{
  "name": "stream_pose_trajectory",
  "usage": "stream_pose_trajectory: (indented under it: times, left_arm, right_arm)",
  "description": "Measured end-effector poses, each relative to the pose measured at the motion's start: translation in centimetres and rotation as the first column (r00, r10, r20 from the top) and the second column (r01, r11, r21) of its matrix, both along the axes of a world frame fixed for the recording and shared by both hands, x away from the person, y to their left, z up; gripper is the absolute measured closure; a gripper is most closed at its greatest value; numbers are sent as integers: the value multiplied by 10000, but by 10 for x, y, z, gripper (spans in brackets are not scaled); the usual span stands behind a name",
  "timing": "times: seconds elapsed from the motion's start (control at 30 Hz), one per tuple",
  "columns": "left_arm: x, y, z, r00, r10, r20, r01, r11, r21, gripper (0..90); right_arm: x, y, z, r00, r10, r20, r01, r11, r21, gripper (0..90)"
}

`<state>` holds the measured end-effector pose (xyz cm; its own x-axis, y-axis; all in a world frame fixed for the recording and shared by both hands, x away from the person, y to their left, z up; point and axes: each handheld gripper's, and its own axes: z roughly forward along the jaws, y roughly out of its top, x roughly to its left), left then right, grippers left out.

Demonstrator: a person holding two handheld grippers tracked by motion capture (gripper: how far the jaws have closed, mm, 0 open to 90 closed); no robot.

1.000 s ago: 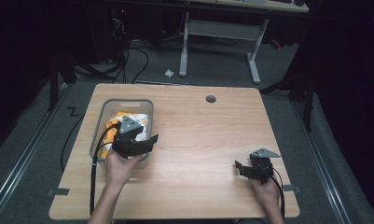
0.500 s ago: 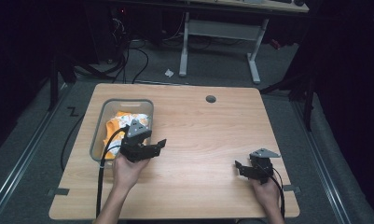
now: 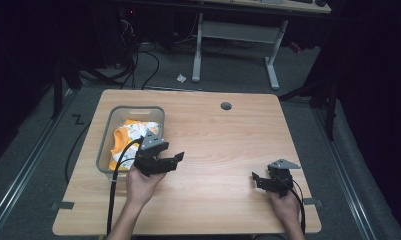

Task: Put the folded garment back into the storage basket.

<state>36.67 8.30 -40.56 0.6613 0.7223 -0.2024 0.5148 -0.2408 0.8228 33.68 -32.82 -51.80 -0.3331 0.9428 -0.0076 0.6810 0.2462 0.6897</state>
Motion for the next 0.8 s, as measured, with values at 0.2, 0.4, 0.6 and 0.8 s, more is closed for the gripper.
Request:
stream_pose_trajectory:
  times: [0.2, 0.4, 0.6, 0.8]
  left_arm:
    - [0, -11, -6, 9997, -226, -74, 227, 9997, 53, 352]
    - [-1, -18, -13, 9990, -388, -243, 386, 9992, -70, 352]
    - [-2, -29, -22, 9976, -598, -354, 603, 9981, 133, 353]
    - [-4, -39, -33, 9960, -733, -517, 741, 9971, 142, 353]
  right_arm:
    - [0, 0, 0, 10000, 9, 9, -9, 10000, -11, 277]
    - [0, 0, 0, 10000, 7, 6, -7, 10000, -8, 277]
    - [0, 0, 0, 10000, 9, 9, -9, 10000, -9, 277]
    - [0, 0, 0, 10000, 9, 9, -9, 10000, -8, 277]
